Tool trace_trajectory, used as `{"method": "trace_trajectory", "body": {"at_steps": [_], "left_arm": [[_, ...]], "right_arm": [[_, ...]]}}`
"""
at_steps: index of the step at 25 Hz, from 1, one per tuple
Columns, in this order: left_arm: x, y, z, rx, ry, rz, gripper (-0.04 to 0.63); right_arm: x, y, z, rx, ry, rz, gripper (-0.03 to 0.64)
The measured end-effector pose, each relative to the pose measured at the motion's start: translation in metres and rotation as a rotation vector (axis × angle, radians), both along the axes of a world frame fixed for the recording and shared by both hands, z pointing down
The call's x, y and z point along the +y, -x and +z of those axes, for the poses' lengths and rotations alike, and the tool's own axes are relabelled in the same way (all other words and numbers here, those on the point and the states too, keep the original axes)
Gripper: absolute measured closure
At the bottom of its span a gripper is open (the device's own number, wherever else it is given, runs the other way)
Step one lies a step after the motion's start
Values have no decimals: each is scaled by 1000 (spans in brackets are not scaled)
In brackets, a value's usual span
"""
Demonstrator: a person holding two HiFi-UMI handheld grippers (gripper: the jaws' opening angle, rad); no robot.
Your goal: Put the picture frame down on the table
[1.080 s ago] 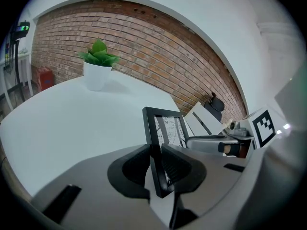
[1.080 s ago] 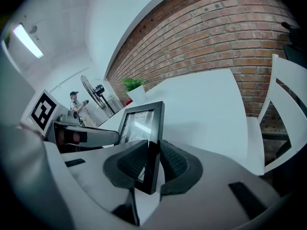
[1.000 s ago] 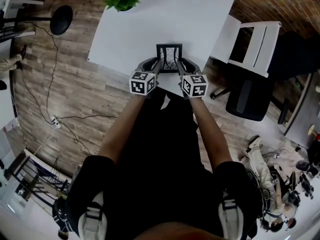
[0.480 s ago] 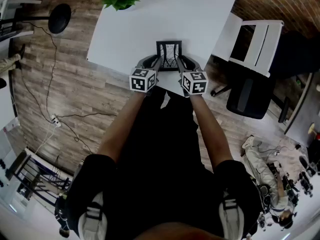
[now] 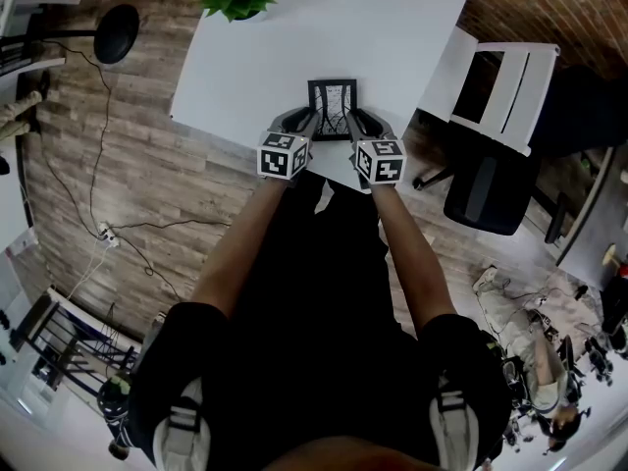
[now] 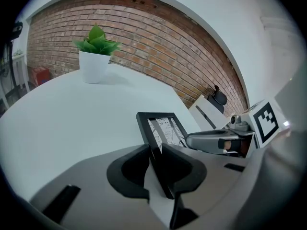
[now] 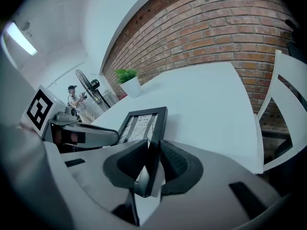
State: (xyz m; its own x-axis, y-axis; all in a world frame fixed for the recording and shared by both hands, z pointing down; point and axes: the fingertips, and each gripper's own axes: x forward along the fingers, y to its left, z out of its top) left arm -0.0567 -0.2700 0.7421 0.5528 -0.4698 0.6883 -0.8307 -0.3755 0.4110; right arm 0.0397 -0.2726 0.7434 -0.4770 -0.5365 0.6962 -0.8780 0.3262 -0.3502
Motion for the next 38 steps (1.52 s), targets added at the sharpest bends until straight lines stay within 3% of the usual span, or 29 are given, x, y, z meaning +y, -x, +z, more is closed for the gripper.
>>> {"method": "trace_trajectory", "body": {"at_steps": [14, 26, 35, 38], "left_arm": [[-3, 0, 7, 5, 19, -4, 499], [-4, 7, 2, 15, 42, -10, 466], [4, 10, -19, 40, 8, -64, 466], [7, 10, -32, 51, -18, -76, 470]], "right_arm": [[-4, 0, 6, 57, 12, 6, 532], [-7, 0, 1, -24, 41, 26, 505], [9, -3, -19, -18, -9, -54, 485], [18, -7, -32, -39, -36, -80, 519]]}}
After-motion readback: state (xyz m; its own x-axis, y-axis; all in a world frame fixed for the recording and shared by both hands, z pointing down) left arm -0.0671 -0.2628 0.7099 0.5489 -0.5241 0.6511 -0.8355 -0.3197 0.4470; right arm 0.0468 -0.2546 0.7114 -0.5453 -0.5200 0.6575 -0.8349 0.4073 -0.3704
